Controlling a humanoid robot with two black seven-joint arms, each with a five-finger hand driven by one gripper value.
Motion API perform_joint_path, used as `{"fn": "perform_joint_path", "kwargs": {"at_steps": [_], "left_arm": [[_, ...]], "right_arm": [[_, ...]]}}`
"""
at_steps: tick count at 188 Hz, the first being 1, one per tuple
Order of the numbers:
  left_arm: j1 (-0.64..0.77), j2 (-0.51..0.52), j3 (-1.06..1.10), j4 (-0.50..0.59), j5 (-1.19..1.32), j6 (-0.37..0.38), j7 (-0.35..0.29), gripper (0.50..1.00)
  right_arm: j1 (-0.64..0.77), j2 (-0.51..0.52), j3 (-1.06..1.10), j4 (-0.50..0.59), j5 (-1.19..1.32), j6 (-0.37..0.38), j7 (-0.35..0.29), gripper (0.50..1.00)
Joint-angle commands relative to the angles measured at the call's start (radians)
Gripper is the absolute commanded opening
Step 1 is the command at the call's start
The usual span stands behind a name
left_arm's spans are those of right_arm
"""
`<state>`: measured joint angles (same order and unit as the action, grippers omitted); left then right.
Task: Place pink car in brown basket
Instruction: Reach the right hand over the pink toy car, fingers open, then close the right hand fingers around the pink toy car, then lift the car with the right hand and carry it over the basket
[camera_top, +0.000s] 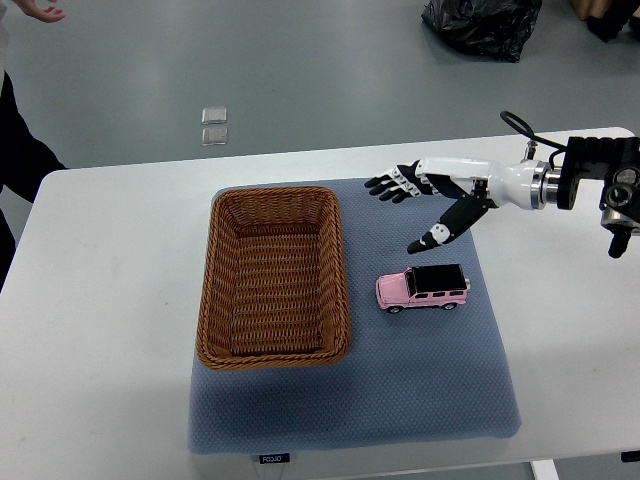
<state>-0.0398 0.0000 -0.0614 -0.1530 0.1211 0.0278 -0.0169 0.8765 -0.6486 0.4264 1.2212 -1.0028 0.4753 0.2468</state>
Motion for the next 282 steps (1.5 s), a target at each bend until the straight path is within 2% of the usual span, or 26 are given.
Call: {"fn": "perform_joint_path", "kwargs": {"at_steps": [1, 19, 50, 60, 61, 69, 126, 169, 175, 182, 186, 208, 232, 282], "left_arm": [[0.000, 0.000, 0.000, 0.000, 0.000, 0.000, 0.000, 1.000], [0.000, 0.000, 0.000, 0.000, 0.002, 0.000, 0.000, 1.000], [0.000, 0.000, 0.000, 0.000, 0.000, 0.000, 0.000, 1.000], [0.000, 0.000, 0.000, 0.000, 0.000, 0.000, 0.000, 1.000], [0.000, 0.000, 0.000, 0.000, 0.000, 0.000, 0.000, 1.000], [0.000, 0.000, 0.002, 0.001, 0.000, 0.000, 0.000, 1.000], [0.000, 0.000, 0.000, 0.000, 0.000, 0.000, 0.002, 1.000], [0.000, 0.000, 0.002, 0.001, 0.000, 0.000, 0.002, 1.000], [0.000, 0.000, 0.002, 0.003, 0.000, 0.000, 0.002, 1.000], [0.000, 0.000, 0.002, 0.003, 0.000, 0.000, 0.002, 1.000], [0.000, 0.000, 0.002, 0.003, 0.000, 0.000, 0.002, 1.000], [0.000, 0.000, 0.002, 0.003, 0.000, 0.000, 0.002, 1.000], [0.000, 0.000, 0.002, 0.003, 0.000, 0.000, 0.002, 1.000], [0.000, 0.000, 0.002, 0.003, 0.000, 0.000, 0.002, 1.000]], "right_arm": [[-0.025, -0.045, -0.074, 0.058, -0.072, -0.066, 0.011, 0.907], [-0.070, -0.045, -0.077, 0.058, -0.106, -0.103, 0.043, 0.905], [-0.108, -0.029, -0.078, 0.050, -0.143, -0.178, 0.046, 0.897], [-0.108, -0.029, -0.078, 0.050, -0.143, -0.178, 0.046, 0.897], [-0.114, -0.022, -0.083, 0.044, -0.157, -0.205, 0.046, 0.895], [-0.119, -0.016, -0.087, 0.038, -0.168, -0.218, 0.046, 0.893], [-0.157, 0.009, -0.092, -0.008, -0.235, -0.254, 0.045, 0.862], [-0.171, 0.017, -0.092, -0.032, -0.260, -0.264, 0.048, 0.766], [-0.172, 0.020, -0.092, -0.032, -0.263, -0.264, 0.049, 0.742], [-0.174, 0.023, -0.092, -0.034, -0.264, -0.264, 0.051, 0.672], [-0.175, 0.024, -0.092, -0.034, -0.266, -0.265, 0.052, 0.656], [-0.182, 0.029, -0.094, -0.045, -0.267, -0.268, 0.063, 0.603], [-0.180, 0.027, -0.092, -0.054, -0.293, -0.277, 0.094, 0.509], [-0.156, -0.026, -0.075, -0.040, -0.278, -0.270, 0.109, 0.500]]}}
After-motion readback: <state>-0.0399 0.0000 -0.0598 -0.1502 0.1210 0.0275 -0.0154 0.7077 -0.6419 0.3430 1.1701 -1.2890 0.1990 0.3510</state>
